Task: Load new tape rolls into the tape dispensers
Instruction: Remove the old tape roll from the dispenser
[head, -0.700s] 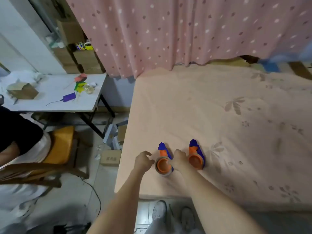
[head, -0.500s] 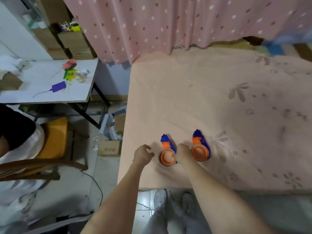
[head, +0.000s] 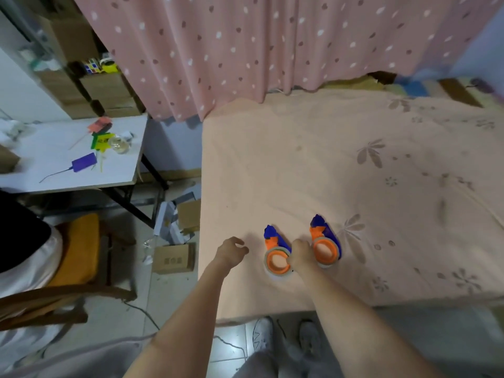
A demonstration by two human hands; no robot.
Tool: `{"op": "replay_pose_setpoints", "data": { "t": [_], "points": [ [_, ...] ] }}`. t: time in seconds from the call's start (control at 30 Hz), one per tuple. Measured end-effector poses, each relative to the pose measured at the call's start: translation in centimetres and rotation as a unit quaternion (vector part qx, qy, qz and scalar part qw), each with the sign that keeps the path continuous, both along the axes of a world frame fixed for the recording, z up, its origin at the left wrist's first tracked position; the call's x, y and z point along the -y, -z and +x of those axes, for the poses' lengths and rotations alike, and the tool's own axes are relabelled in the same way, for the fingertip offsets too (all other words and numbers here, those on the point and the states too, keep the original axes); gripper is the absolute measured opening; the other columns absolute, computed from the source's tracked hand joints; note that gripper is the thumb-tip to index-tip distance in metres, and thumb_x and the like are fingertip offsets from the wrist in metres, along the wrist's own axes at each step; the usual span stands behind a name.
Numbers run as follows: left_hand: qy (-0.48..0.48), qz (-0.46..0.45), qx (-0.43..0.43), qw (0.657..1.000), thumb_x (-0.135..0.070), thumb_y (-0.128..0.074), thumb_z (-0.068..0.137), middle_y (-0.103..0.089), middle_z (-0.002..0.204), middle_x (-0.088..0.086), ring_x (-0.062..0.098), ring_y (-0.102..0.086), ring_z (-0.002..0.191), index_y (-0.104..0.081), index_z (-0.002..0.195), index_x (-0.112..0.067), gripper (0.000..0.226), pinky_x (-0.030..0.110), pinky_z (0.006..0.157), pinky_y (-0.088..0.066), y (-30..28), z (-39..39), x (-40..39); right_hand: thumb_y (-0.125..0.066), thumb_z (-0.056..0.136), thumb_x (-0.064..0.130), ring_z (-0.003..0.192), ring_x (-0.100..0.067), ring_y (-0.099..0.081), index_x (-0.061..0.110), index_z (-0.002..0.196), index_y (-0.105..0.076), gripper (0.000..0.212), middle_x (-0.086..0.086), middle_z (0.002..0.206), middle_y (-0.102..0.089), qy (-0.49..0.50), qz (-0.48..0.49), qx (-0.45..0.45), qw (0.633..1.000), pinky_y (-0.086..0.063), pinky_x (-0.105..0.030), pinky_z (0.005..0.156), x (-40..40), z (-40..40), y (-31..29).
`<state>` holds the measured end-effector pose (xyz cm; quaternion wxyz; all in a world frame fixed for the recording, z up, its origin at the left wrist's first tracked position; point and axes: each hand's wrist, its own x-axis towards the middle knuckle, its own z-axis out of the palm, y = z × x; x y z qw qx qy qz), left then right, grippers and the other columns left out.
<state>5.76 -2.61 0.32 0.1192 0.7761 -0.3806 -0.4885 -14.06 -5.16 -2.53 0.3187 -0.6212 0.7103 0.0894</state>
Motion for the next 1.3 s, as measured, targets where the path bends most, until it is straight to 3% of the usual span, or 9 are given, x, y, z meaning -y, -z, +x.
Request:
{"op": "replay_pose_setpoints", "data": {
  "t": [0.2, 0.4, 0.5, 0.63, 0.8, 0.97, 1.1, 1.23, 1.3],
  "points": [
    [-0.004, 0.008, -0.009, 1.0, -0.02, -0.058, 0.096, -0.062, 0.13, 0.016, 0.032, -0.06, 0.116, -0.063, 0.129, -0.013, 0.034, 0.03, 0.086, -0.048, -0.7, 0.1, 0.1, -0.067, 0.091, 0.03, 0.108, -0.031, -0.064, 0.004, 0.118, -0.06, 0.039, -0.014, 0.116, -0.065, 0.016, 0.029, 0.011, 0.999, -0.052, -0.037, 0.088, -0.8, 1.0, 0.5],
    [-0.022, 0.046, -0.052, 0.997, -0.019, -0.055, 0.096, -0.062, 0.13, 0.02, 0.036, -0.059, 0.111, -0.062, 0.13, -0.013, 0.035, 0.038, 0.083, -0.049, 0.3, -0.9, -0.9, -0.066, 0.089, 0.012, 0.106, -0.028, -0.065, 0.006, 0.113, -0.061, 0.025, -0.011, 0.115, -0.065, 0.032, 0.009, -0.023, 0.999, -0.054, -0.034, 0.088, -0.8, 1.8, 1.1],
    [-0.031, 0.072, -0.094, 0.993, -0.021, -0.055, 0.097, -0.06, 0.124, 0.017, 0.027, -0.05, 0.097, -0.059, 0.134, -0.013, 0.037, 0.036, 0.082, -0.044, 0.5, -1.0, -0.8, -0.066, 0.088, 0.012, 0.097, -0.028, -0.068, 0.007, 0.093, -0.058, 0.01, -0.012, 0.102, -0.067, 0.075, -0.001, 0.003, 0.997, -0.054, -0.033, 0.078, -0.3, 2.0, 0.0],
    [-0.042, 0.094, -0.169, 0.98, -0.041, -0.056, 0.097, -0.058, 0.124, 0.006, 0.029, -0.057, 0.109, -0.058, 0.126, -0.017, 0.039, 0.039, 0.093, -0.047, -0.2, -1.8, 0.4, -0.063, 0.089, 0.015, 0.085, -0.035, -0.072, 0.012, 0.064, -0.038, 0.035, -0.019, 0.09, -0.073, 0.143, -0.004, 0.076, 0.987, -0.058, -0.039, 0.073, 0.7, 1.4, -1.8],
    [-0.048, 0.097, -0.318, 0.942, -0.068, -0.048, 0.092, -0.067, 0.126, 0.0, 0.022, -0.064, 0.111, -0.062, 0.129, -0.028, 0.056, 0.04, 0.099, -0.048, -1.9, -6.0, 2.9, -0.066, 0.086, 0.038, 0.074, -0.023, -0.066, 0.013, 0.079, -0.056, 0.027, -0.002, 0.075, -0.066, 0.183, -0.043, 0.147, 0.971, -0.049, -0.025, 0.055, 1.0, -1.8, -5.1],
    [-0.061, 0.058, -0.501, 0.862, -0.056, -0.057, 0.093, -0.072, 0.123, 0.009, 0.028, -0.068, 0.112, -0.07, 0.124, -0.023, 0.047, 0.05, 0.107, -0.048, -5.0, -13.2, 5.5, -0.062, 0.087, 0.034, 0.062, -0.003, -0.071, 0.017, 0.089, -0.064, 0.017, -0.004, 0.074, -0.073, 0.231, -0.065, 0.255, 0.937, -0.057, -0.025, 0.061, 0.9, -7.7, -8.1],
    [-0.078, 0.055, -0.531, 0.842, -0.044, -0.063, 0.091, -0.07, 0.113, 0.015, 0.029, -0.07, 0.092, -0.065, 0.121, -0.007, 0.048, 0.039, 0.087, -0.056, -8.7, -21.0, 6.2, -0.065, 0.085, 0.047, 0.095, -0.026, -0.07, 0.013, 0.106, -0.062, 0.04, -0.008, 0.1, -0.071, 0.305, -0.124, 0.325, 0.886, -0.058, -0.05, 0.087, 0.4, -13.8, -11.2],
    [-0.086, 0.045, -0.497, 0.862, -0.04, -0.067, 0.089, -0.061, 0.134, 0.019, 0.034, -0.061, 0.121, -0.059, 0.136, -0.003, 0.061, 0.045, 0.112, -0.043, -11.7, -30.3, 5.9, -0.062, 0.077, 0.061, 0.096, -0.027, -0.069, 0.012, 0.103, -0.065, 0.056, -0.006, 0.094, -0.07, 0.344, -0.152, 0.335, 0.864, -0.059, -0.047, 0.087, -0.7, -21.6, -14.0],
    [-0.049, 0.042, -0.51, 0.858, -0.041, -0.062, 0.093, -0.063, 0.132, 0.021, 0.036, -0.06, 0.12, -0.058, 0.139, -0.005, 0.059, 0.047, 0.107, -0.048, -12.8, -34.6, 4.9, -0.06, 0.073, 0.061, 0.093, -0.025, -0.069, 0.011, 0.107, -0.066, 0.06, -0.007, 0.096, -0.07, 0.363, -0.164, 0.346, 0.85, -0.058, -0.044, 0.087, -1.6, -26.3, -15.1]
  ]
}}
